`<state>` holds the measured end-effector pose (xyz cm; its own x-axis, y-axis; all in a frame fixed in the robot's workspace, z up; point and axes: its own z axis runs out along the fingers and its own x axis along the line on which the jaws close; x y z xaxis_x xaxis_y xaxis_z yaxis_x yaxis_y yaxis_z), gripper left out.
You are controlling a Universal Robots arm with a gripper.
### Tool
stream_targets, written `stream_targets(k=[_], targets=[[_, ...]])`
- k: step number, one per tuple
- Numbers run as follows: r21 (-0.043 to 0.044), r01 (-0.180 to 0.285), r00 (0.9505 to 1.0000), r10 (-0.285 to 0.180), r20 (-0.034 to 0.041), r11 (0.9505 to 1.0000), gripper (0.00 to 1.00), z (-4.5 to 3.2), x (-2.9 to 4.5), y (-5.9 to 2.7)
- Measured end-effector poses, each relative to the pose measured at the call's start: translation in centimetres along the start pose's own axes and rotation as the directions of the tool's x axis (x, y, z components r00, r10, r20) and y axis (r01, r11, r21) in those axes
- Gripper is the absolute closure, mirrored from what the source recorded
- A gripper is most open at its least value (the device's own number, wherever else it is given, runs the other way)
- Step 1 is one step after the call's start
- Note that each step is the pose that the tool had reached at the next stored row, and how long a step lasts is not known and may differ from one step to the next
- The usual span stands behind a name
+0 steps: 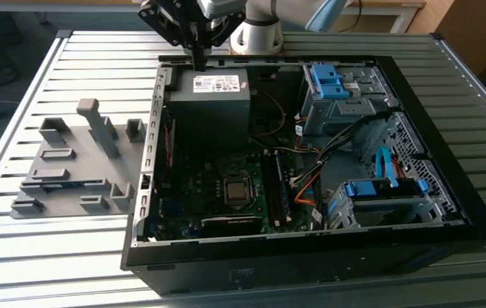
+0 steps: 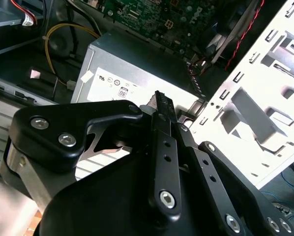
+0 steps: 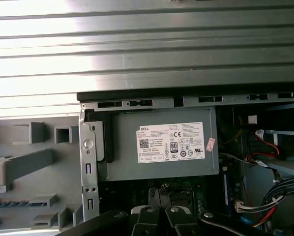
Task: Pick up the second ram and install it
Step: 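Reach for the second ram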
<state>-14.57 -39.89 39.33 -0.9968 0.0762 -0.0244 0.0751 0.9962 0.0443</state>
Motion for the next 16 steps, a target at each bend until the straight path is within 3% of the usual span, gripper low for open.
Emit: stream_targets(k=[16], targets=[[0.0,0.0,1.0,0.0,0.0,1.0,0.89,-0.01,0.36,-0.03]])
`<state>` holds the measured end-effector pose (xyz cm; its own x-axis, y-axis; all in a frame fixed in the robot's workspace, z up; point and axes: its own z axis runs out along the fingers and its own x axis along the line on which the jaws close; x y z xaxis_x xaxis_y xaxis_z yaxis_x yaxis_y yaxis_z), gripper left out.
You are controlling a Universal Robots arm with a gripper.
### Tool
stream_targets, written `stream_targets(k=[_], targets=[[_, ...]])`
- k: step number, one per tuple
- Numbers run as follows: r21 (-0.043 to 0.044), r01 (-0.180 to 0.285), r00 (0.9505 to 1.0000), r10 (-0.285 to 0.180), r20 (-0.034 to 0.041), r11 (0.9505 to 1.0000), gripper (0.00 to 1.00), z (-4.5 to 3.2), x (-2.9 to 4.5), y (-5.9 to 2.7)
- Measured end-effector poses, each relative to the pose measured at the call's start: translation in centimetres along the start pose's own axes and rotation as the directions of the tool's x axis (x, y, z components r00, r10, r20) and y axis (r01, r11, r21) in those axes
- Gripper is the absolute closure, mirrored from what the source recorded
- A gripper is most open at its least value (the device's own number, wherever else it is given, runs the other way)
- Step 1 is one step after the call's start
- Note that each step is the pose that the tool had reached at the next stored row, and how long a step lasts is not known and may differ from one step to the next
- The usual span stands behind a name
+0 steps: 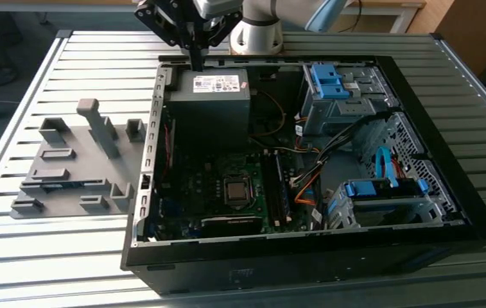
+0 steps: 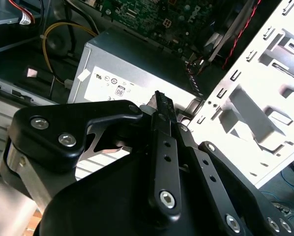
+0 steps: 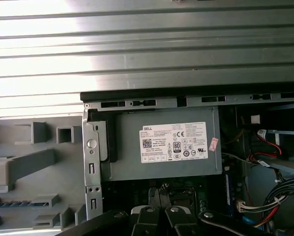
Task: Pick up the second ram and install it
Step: 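Reach for the second ram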
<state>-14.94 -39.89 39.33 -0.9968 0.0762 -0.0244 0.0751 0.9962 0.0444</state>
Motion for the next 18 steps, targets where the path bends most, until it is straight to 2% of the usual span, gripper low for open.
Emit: stream_targets(k=[18], targets=[[0.0,0.0,1.0,0.0,0.0001,1.0,0.89,-0.01,0.41,-0.03]])
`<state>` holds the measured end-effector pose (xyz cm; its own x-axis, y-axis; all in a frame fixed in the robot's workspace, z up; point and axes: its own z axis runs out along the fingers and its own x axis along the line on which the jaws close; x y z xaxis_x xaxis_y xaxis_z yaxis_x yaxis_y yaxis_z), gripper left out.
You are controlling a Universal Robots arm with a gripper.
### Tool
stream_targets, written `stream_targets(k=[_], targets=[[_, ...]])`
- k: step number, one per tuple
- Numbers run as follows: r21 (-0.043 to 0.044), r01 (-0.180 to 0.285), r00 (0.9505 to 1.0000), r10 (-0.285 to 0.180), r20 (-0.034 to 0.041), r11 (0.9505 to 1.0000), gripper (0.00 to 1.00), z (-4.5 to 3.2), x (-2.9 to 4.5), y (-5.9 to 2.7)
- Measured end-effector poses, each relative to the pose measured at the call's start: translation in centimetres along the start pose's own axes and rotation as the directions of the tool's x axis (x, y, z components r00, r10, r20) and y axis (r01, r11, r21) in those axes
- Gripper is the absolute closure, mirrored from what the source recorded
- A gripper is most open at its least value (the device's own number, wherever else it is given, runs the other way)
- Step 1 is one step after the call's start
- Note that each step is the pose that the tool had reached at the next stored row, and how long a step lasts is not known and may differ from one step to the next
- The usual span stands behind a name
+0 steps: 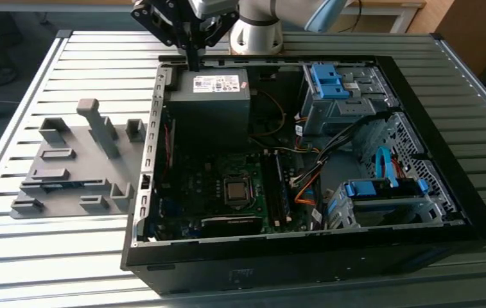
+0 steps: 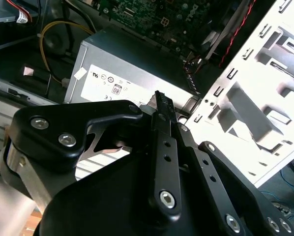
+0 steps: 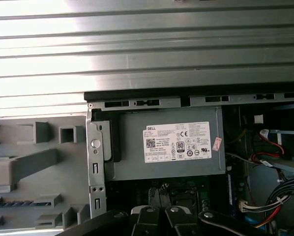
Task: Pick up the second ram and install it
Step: 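Reach for the second ram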
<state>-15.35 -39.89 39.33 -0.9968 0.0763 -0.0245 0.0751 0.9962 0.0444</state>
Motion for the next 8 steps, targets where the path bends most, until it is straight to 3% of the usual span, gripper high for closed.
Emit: stream_targets(k=[8], targets=[[0.0,0.0,1.0,0.0,0.0,1.0,0.89,0.0,0.21,-0.01]])
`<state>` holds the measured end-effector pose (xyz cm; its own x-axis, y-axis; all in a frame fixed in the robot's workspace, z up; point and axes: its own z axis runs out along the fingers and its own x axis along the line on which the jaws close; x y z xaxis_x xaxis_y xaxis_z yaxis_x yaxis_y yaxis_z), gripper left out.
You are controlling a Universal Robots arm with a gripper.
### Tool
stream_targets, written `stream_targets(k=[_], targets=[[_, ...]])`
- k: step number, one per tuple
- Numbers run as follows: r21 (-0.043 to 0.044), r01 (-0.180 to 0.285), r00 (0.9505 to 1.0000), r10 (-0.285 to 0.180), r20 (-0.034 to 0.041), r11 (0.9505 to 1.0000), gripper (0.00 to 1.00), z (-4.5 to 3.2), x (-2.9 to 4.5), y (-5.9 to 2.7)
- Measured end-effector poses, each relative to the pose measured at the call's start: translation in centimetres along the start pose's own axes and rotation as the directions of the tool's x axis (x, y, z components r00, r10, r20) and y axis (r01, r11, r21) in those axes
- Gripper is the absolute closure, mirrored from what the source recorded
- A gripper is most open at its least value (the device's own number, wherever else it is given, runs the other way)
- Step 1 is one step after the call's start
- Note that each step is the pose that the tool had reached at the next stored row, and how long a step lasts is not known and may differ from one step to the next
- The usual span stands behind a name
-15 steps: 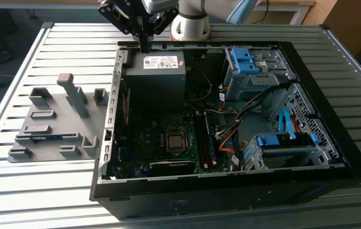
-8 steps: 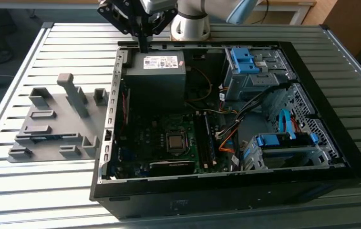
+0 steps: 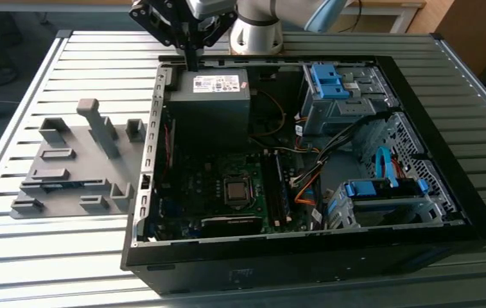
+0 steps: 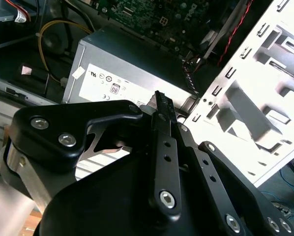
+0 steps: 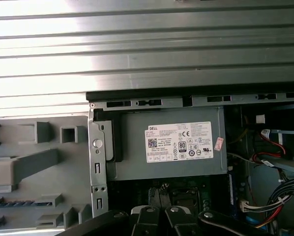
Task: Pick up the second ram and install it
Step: 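Reach for the second ram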
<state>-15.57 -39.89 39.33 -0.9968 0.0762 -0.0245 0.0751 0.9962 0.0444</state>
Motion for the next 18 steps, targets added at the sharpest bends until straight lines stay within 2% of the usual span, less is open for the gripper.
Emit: stream_targets(k=[18], targets=[[0.0,0.0,1.0,0.0,0.0,1.0,0.89,-0.01,0.46,-0.03]])
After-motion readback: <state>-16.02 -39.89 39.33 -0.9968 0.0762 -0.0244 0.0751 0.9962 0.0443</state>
